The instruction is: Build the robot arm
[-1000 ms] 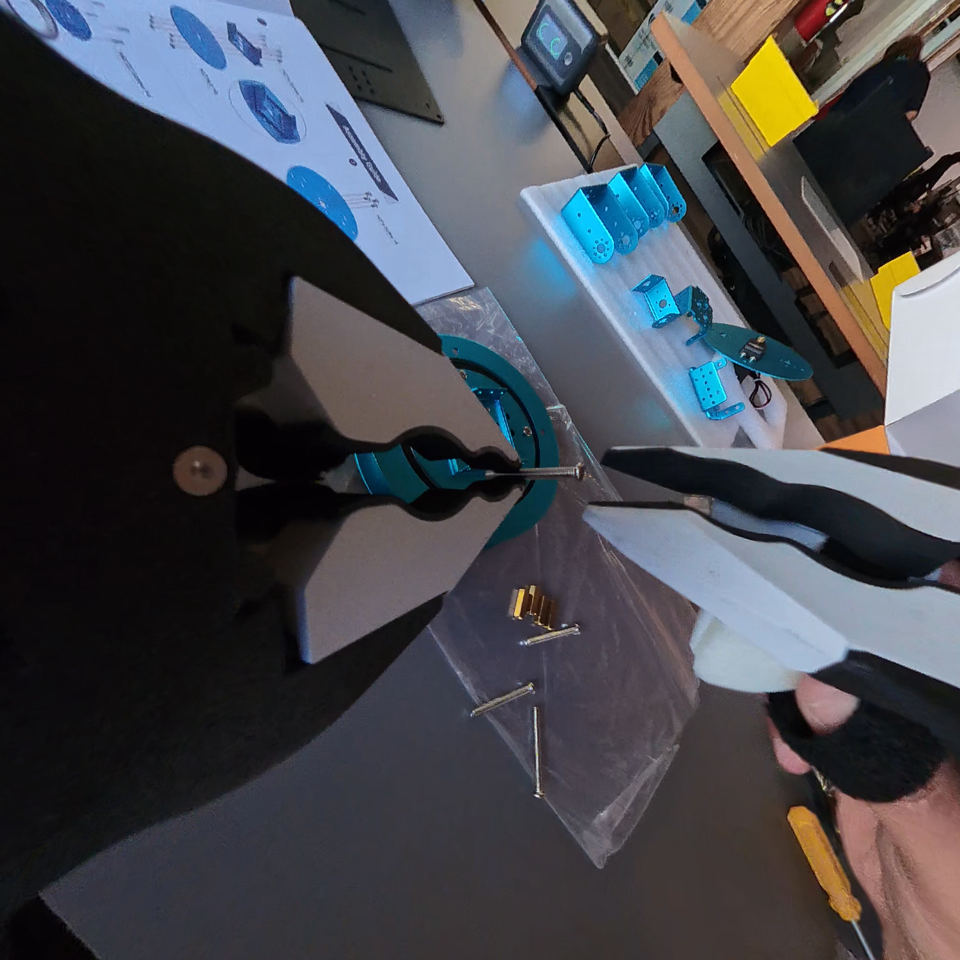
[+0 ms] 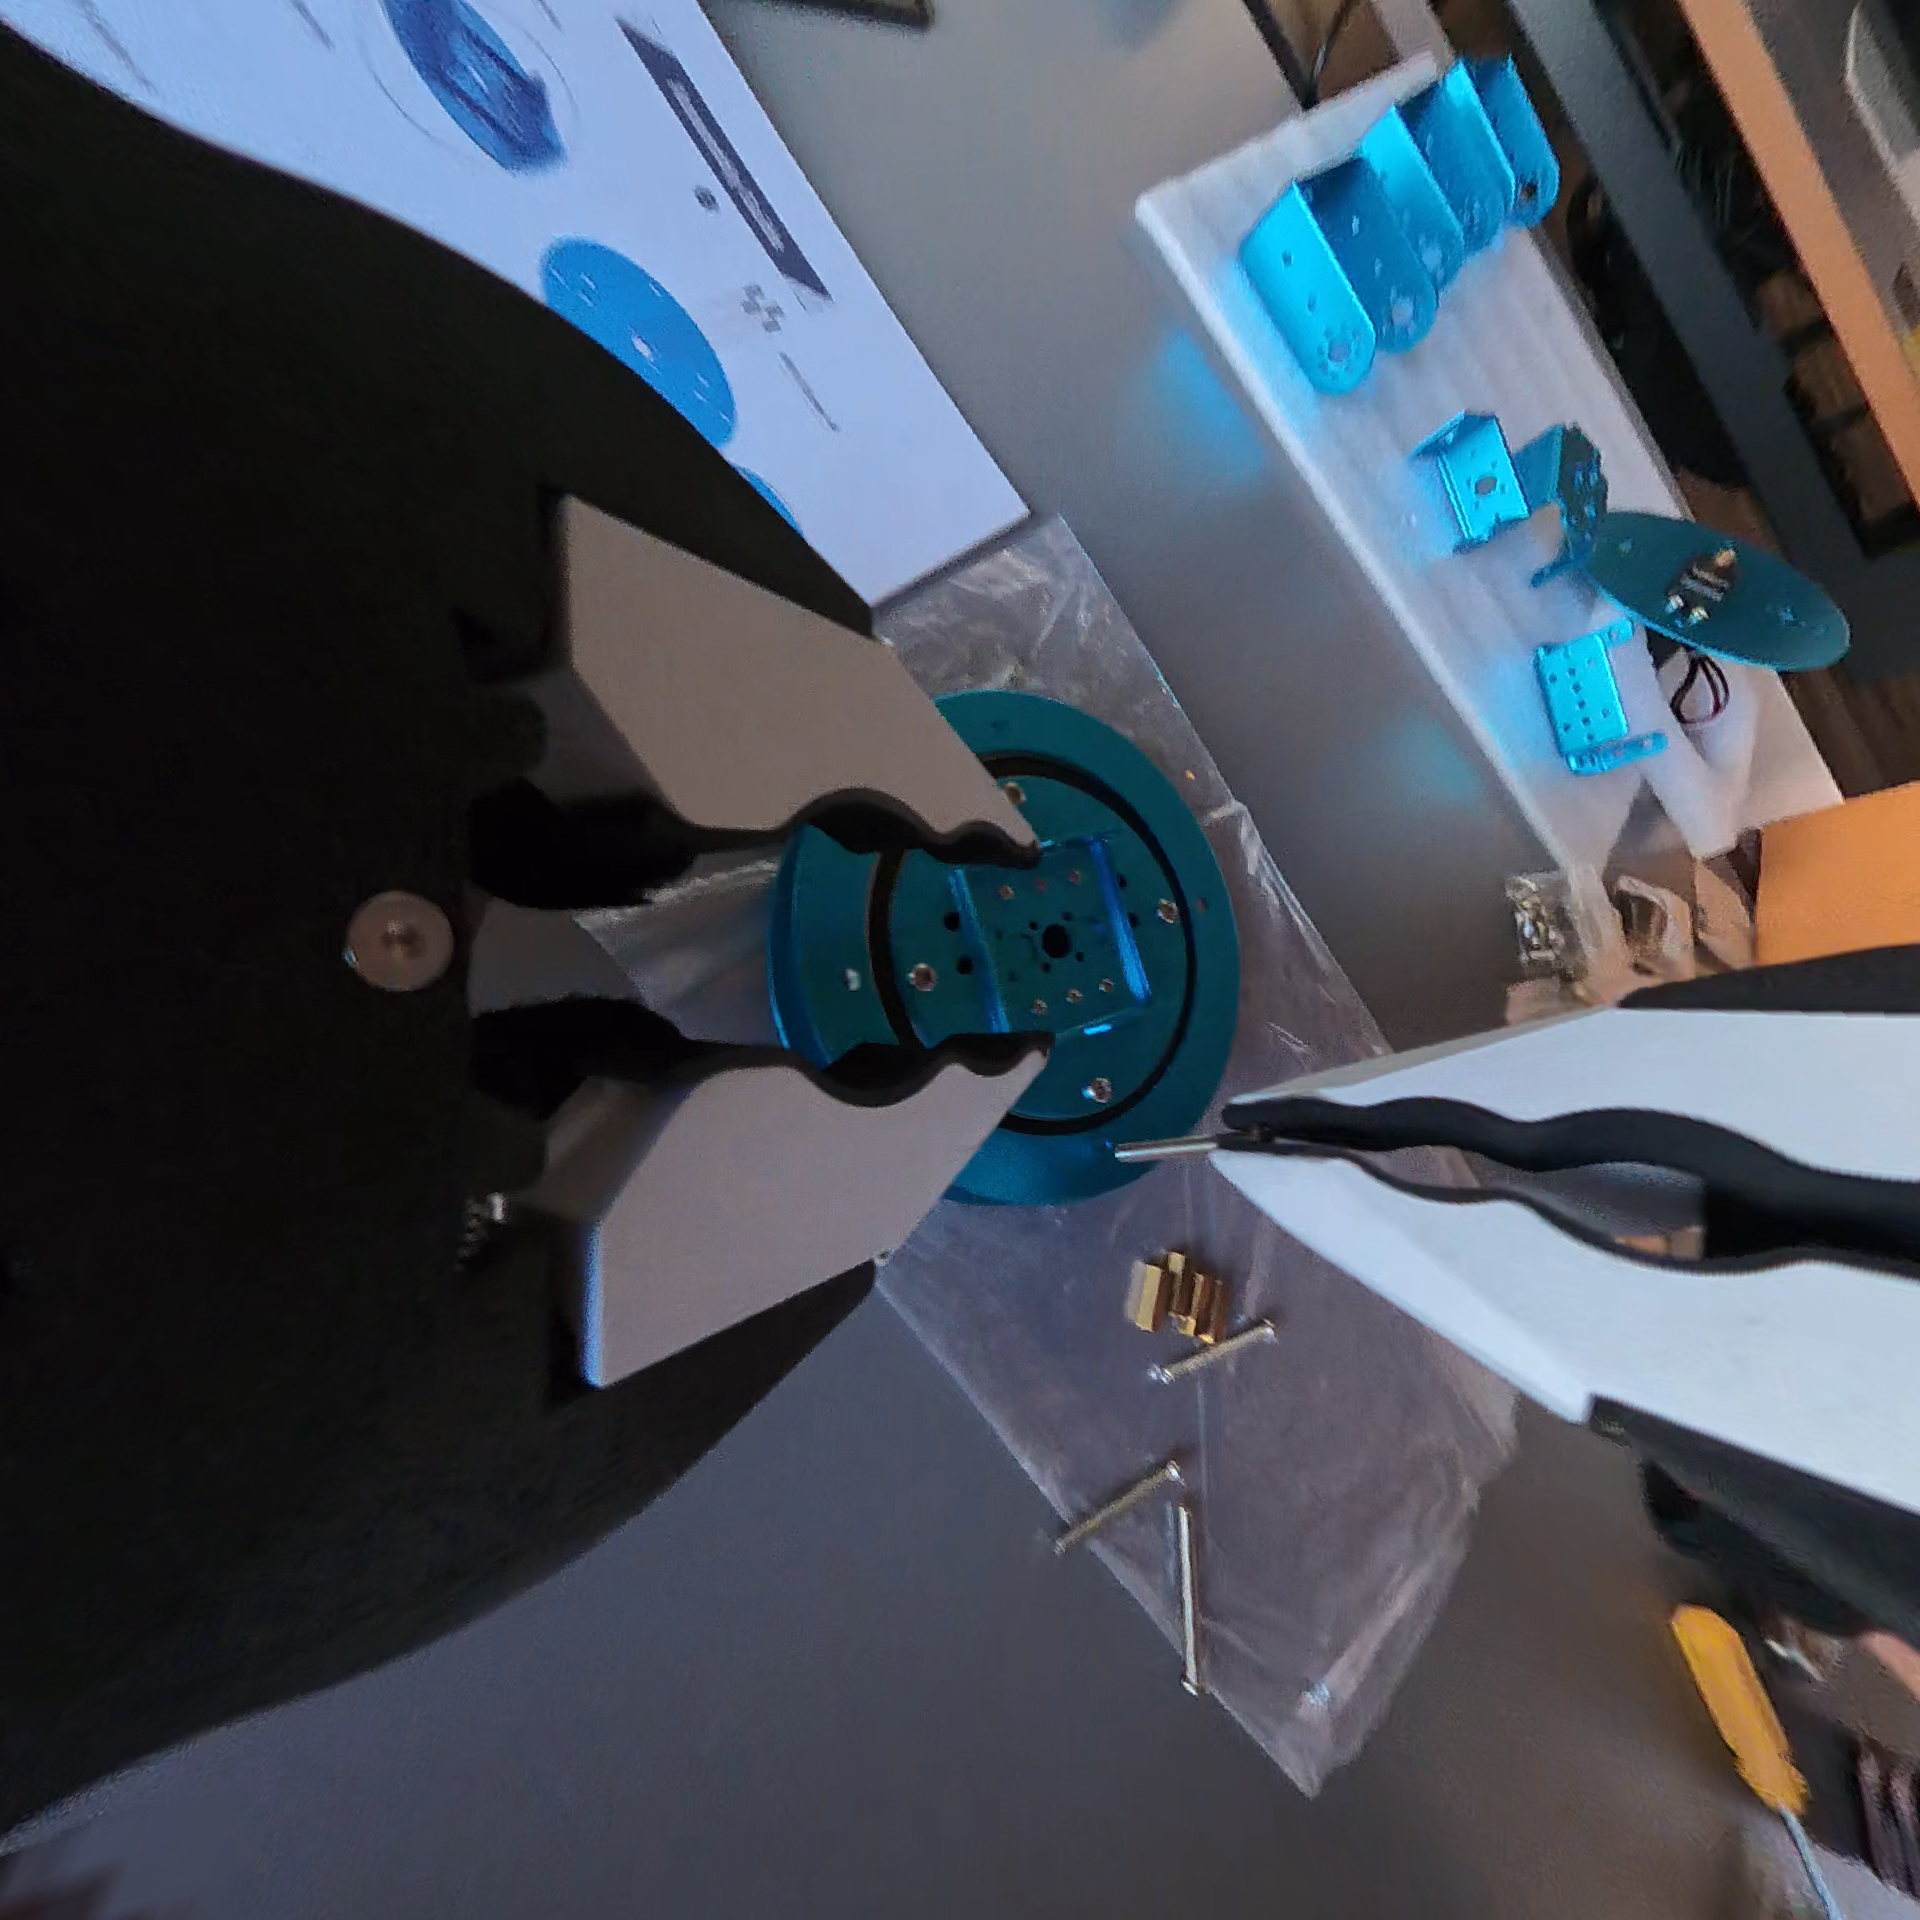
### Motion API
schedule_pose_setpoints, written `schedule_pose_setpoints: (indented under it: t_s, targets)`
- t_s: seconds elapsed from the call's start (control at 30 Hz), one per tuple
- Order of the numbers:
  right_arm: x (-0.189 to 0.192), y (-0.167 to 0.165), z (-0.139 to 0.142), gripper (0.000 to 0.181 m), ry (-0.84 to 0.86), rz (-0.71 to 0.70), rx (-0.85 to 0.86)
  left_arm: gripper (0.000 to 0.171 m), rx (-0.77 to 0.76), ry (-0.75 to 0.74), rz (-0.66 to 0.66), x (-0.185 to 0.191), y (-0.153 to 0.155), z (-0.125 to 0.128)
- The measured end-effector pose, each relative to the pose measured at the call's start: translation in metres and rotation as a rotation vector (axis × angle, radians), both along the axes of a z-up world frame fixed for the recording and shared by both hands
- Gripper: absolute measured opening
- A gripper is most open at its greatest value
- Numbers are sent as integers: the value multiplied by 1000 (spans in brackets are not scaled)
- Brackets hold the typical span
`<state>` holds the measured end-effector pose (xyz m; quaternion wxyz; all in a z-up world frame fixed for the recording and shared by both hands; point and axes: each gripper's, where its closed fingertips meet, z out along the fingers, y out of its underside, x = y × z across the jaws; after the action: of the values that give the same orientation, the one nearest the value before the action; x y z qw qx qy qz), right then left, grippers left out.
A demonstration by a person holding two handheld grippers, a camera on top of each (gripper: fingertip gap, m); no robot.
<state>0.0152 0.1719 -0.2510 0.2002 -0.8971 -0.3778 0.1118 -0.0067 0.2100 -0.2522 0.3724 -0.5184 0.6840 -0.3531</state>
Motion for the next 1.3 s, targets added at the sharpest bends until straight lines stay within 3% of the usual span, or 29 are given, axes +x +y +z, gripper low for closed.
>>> schedule_pose_setpoints:
  t_s: [0.1, 0.2, 0.57, 0.9, 1.3]
  targets:
    - [-1, -1, 1, 5, 3, 1, 11, 33, -71, 13, -70, 5, -5, -1]
    - [0, 0, -1, 5, 4, -2, 11, 33, -45, 10, -91, 6, -9, 0]
    - [-4, 0, -9, 5, -21, 17, 6, 34, -42, 26, -82, 5, -10, -7]
    - [-2, 0, -15, 5, -177, 34, 40, 34, -11, -8, -30, -21, -18, -8]
    - [1, -1, -22, 5, -121, -16, 70, 29, 62, -11, 27, -27, -18, -1]
